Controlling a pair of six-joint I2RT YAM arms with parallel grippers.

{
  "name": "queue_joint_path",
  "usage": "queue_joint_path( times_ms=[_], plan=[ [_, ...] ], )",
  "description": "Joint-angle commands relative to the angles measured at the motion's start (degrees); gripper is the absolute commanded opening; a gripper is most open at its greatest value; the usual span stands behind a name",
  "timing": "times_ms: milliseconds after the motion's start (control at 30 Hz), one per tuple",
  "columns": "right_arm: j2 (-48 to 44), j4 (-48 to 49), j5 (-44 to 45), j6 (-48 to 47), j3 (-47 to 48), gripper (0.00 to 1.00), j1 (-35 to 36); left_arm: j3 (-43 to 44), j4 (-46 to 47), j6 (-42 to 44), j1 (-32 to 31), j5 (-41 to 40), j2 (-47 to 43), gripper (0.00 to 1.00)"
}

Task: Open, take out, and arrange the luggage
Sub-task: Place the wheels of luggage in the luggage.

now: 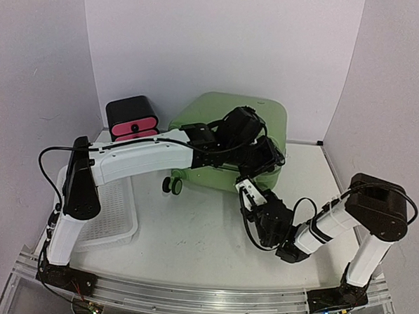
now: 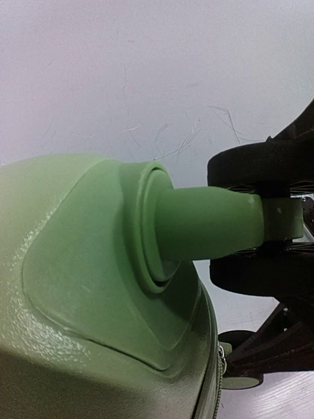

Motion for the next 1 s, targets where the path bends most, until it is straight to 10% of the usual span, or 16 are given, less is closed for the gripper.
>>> queue_joint_path(
  times_ms=[0, 233, 367, 567, 967],
  plan=[
    [-8.94, 39.70, -0.38, 1.02, -6.45, 0.00, -1.08, 4.82, 29.36, 7.37, -1.53, -2.27, -15.40, 0.00],
    [-15.49, 39.49, -5.24, 10.04, -14.98, 0.00, -3.32, 4.58, 29.82, 7.94, -1.54, -1.98, -16.13, 0.00],
    [-17.21, 39.35, -10.74, 18.57, -17.58, 0.36, -3.69, 5.47, 29.94, 7.26, -1.54, -1.51, -15.47, 0.00],
    [-16.53, 39.35, -16.80, 26.24, -17.21, 0.53, -4.46, 9.48, 29.94, 6.92, -2.06, -1.17, -12.94, 0.00],
    [-28.73, 31.53, -10.23, 32.49, -25.24, 0.55, -4.71, -5.64, 31.01, 4.46, -3.39, -2.04, -17.57, 0.00]
  ],
)
